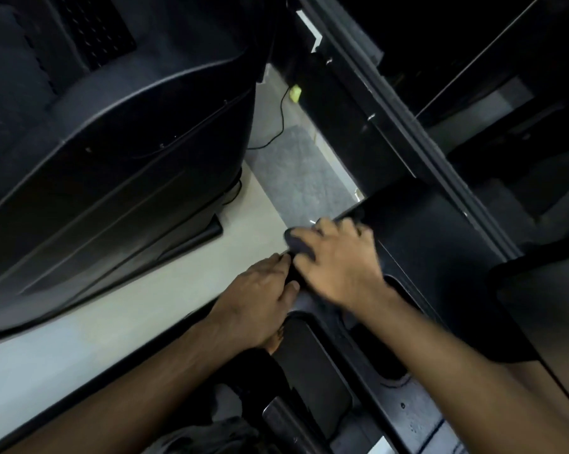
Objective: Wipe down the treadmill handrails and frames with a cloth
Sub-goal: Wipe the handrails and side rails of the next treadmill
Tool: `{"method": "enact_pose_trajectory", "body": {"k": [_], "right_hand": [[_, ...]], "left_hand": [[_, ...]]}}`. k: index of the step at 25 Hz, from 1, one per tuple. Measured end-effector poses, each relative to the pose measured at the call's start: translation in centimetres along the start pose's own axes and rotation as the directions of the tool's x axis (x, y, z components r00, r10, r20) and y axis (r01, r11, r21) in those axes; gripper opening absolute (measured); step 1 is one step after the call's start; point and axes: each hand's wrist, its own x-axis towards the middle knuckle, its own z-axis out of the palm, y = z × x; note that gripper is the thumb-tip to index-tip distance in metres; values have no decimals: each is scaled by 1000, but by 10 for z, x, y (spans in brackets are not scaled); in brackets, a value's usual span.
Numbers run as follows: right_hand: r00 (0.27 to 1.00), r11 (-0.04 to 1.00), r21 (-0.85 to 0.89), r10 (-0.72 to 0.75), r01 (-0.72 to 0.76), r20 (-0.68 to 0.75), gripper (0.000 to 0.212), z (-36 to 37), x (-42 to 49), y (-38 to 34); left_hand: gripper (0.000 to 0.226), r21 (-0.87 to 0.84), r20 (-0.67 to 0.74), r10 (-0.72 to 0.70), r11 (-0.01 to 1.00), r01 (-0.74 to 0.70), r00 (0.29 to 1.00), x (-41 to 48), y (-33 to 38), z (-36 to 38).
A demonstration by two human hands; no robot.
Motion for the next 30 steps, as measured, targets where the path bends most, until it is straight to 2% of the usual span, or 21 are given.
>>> {"method": "enact_pose_trajectory", "body": {"k": [2, 3, 5, 7, 10, 11, 12, 14, 15, 17, 18, 20, 21, 22, 23, 24, 25, 26, 28, 29, 30], "right_hand": [[951, 952, 20, 305, -307, 54, 47, -17, 26, 30], [915, 915, 3, 403, -403, 19, 47, -15, 27, 35], [951, 955, -50, 283, -291, -122, 49, 4, 5, 16], [997, 997, -3, 78, -78, -13, 49, 2, 3, 24], [907, 907, 36, 420, -420, 23, 47, -14, 34, 60], [910, 911, 6, 411, -411, -61, 48, -6, 30, 57], [941, 946, -37, 314, -321, -122, 50, 3, 19, 44], [994, 994, 2, 107, -107, -36, 51, 6, 7, 43], [990, 988, 56, 142, -141, -10, 51, 1, 23, 66], [879, 875, 90, 476, -475, 11, 52, -11, 43, 91], [855, 854, 72, 518, -515, -32, 53, -7, 42, 90], [940, 950, 46, 313, -309, -138, 55, 13, 20, 66], [972, 978, 44, 206, -202, -113, 56, 16, 16, 68], [978, 977, 88, 201, -195, -64, 54, 11, 27, 87], [926, 920, 156, 372, -360, -59, 52, 5, 43, 108], [826, 815, 190, 562, -547, -35, 52, -3, 53, 116], [743, 735, 178, 668, -654, -30, 52, -3, 58, 117], [777, 778, 130, 626, -615, -66, 52, 2, 60, 108], [913, 912, 122, 401, -390, -77, 48, 8, 50, 90], [922, 913, 170, 384, -371, -53, 47, 7, 54, 105], [851, 831, 237, 524, -503, -31, 49, 3, 66, 128]], "left_hand": [[52, -1, 11, -7, 1000, 7, 1000, 6, 3, 2], [54, -12, 11, -14, 1000, 15, 1000, 8, 5, 2], [52, -29, 9, -18, 999, 18, 1000, 12, 8, 1], [49, -27, 3, -7, 1000, 7, 1000, 19, 7, 4], [52, -29, 14, -4, 1000, 4, 1000, 29, 12, 6], [53, -27, 19, 5, 1000, -4, 1000, 32, 14, 6], [54, -25, 22, 20, 1000, -19, 1000, 36, 17, 6], [54, -17, 22, 38, 999, -37, 999, 44, 20, 7], [55, -13, 23, 39, 999, -39, 999, 48, 22, 9], [57, -14, 27, 32, 999, -31, 999, 53, 25, 10], [57, -13, 30, 34, 999, -33, 999, 55, 27, 11], [56, -12, 14, 59, 998, -59, 998, 63, 29, 12], [56, -11, 8, 71, 997, -71, 997, 66, 30, 14], [56, -13, 5, 81, 997, -81, 997, 70, 30, 14], [57, -18, 9, 86, 996, -86, 996, 72, 31, 15], [57, -22, 17, 91, 996, -90, 996, 75, 33, 15], [57, -21, 22, 99, 995, -99, 995, 78, 35, 16], [57, -15, 24, 111, 994, -111, 993, 81, 37, 16], [58, -14, 23, 139, 990, -139, 990, 90, 40, 18], [58, -11, 24, 156, 988, -156, 987, 94, 41, 19], [58, -6, 31, 171, 985, -171, 985, 97, 42, 19]]}}
